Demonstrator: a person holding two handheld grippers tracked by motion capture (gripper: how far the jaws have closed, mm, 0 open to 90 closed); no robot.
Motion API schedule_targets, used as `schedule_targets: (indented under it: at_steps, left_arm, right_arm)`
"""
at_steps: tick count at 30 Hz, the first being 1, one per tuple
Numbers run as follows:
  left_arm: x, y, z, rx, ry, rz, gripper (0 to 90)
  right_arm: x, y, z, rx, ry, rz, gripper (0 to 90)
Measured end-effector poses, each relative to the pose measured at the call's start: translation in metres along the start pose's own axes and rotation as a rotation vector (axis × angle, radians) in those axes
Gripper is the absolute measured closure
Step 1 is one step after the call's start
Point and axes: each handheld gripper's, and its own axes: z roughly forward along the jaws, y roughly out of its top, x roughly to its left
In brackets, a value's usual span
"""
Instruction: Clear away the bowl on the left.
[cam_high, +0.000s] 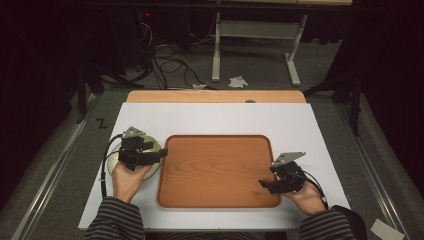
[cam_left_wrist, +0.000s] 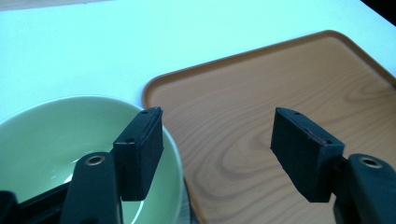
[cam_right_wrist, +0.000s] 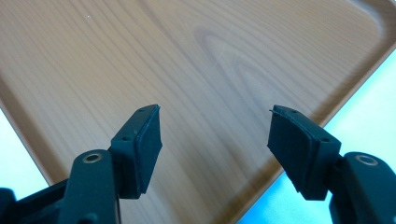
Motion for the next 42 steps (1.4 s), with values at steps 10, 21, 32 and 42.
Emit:
schedule_targets:
  at_steps: [10,21,32,42]
  left_arm:
    - [0.012,-0.001,-0.005,-0.001,0.043,-0.030,34.8]
    - [0.027,-0.003,-0.011,0.005,0.097,-0.063,33.8]
    - [0.048,-0.008,-0.018,0.013,0.172,-0.111,33.4]
    - [0.061,-0.012,-0.020,0.025,0.208,-0.150,33.1]
  right_arm:
    - [0.000,0.000,0.000,-0.002,-0.001,-0.003,36.2]
    - [-0.001,0.000,0.000,-0.002,0.000,-0.005,36.2]
    - [0.000,0.000,0.000,0.001,0.001,-0.003,36.2]
    - [0.000,0.000,0.001,0.000,0.003,-0.008,36.2]
